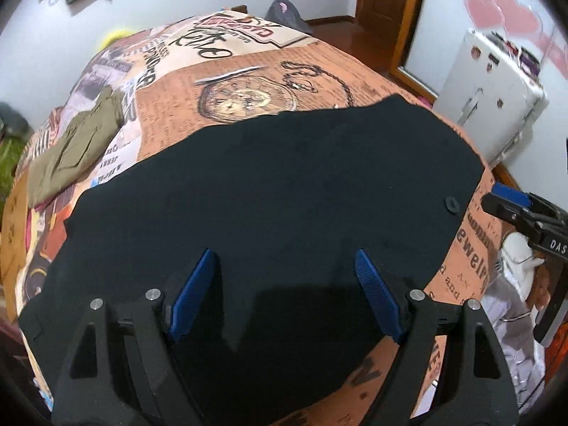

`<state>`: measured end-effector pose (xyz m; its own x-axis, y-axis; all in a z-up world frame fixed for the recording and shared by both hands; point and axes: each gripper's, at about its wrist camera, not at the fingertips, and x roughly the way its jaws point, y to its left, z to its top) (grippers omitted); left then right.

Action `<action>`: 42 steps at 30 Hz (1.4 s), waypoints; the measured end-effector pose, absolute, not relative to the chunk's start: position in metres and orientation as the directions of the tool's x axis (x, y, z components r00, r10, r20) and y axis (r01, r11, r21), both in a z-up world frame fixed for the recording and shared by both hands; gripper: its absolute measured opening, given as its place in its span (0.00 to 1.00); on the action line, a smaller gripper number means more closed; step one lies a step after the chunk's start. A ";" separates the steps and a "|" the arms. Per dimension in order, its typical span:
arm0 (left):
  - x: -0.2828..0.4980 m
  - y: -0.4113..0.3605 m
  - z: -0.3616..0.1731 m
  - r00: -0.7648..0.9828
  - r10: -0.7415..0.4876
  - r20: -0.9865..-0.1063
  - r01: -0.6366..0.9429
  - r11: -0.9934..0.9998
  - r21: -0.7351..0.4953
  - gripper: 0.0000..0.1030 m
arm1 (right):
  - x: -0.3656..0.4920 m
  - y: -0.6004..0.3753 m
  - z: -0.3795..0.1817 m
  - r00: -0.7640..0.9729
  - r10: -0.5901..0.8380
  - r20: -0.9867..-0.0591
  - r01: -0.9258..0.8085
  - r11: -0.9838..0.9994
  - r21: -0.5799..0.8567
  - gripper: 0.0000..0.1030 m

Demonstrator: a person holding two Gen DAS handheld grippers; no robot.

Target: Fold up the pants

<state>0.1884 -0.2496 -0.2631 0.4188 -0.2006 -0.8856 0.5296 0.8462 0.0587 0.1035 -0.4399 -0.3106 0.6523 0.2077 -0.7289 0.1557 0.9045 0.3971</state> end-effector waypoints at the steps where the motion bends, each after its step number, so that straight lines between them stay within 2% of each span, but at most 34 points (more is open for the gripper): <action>1: 0.188 -0.252 -0.264 0.428 -0.195 -0.883 0.532 0.844 0.071 0.80 | 0.106 -0.439 -0.315 0.641 0.223 -0.734 0.156 0.899 0.408 0.70; 9: 0.194 -0.253 -0.269 0.436 -0.203 -0.877 0.512 0.857 0.056 0.84 | 0.118 -0.442 -0.332 0.634 0.276 -0.723 0.160 0.867 0.471 0.73; 16: 0.193 -0.255 -0.271 0.442 -0.207 -0.873 0.512 0.857 0.056 0.87 | 0.126 -0.454 -0.333 0.665 0.306 -0.682 0.172 0.825 0.538 0.70; 19: 0.192 -0.256 -0.271 0.447 -0.204 -0.871 0.512 0.857 0.062 0.87 | 0.131 -0.457 -0.332 0.676 0.290 -0.678 0.190 0.820 0.540 0.59; 20: 0.192 -0.256 -0.271 0.448 -0.205 -0.871 0.511 0.857 0.061 0.87 | 0.133 -0.458 -0.332 0.677 0.288 -0.677 0.193 0.819 0.541 0.51; 21: 0.192 -0.256 -0.271 0.448 -0.205 -0.870 0.511 0.857 0.061 0.87 | 0.135 -0.459 -0.331 0.678 0.285 -0.677 0.197 0.817 0.541 0.39; 22: 0.193 -0.256 -0.271 0.448 -0.206 -0.870 0.511 0.857 0.060 0.87 | 0.137 -0.460 -0.331 0.677 0.283 -0.680 0.202 0.816 0.541 0.34; 24: 0.192 -0.256 -0.271 0.448 -0.207 -0.870 0.510 0.858 0.058 0.87 | 0.138 -0.464 -0.330 0.680 0.274 -0.680 0.208 0.817 0.538 0.16; 25: 0.192 -0.256 -0.271 0.449 -0.208 -0.869 0.509 0.859 0.057 0.87 | 0.137 -0.467 -0.328 0.689 0.263 -0.675 0.213 0.817 0.536 0.12; 32: 0.191 -0.253 -0.268 0.448 -0.211 -0.869 0.494 0.869 0.043 0.87 | 0.133 -0.459 -0.296 0.727 0.210 -0.654 0.160 0.874 0.459 0.07; 42: 0.192 -0.223 -0.255 0.438 -0.253 -0.863 0.428 0.902 -0.047 0.86 | 0.135 -0.433 -0.233 0.807 0.188 -0.560 0.043 0.927 0.374 0.07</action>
<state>0.1922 -0.2228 -0.2551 0.4379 -0.2533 -0.8626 0.4283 0.9024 -0.0475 0.1348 -0.4330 -0.2326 0.8069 0.1881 -0.5599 0.0431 0.9266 0.3735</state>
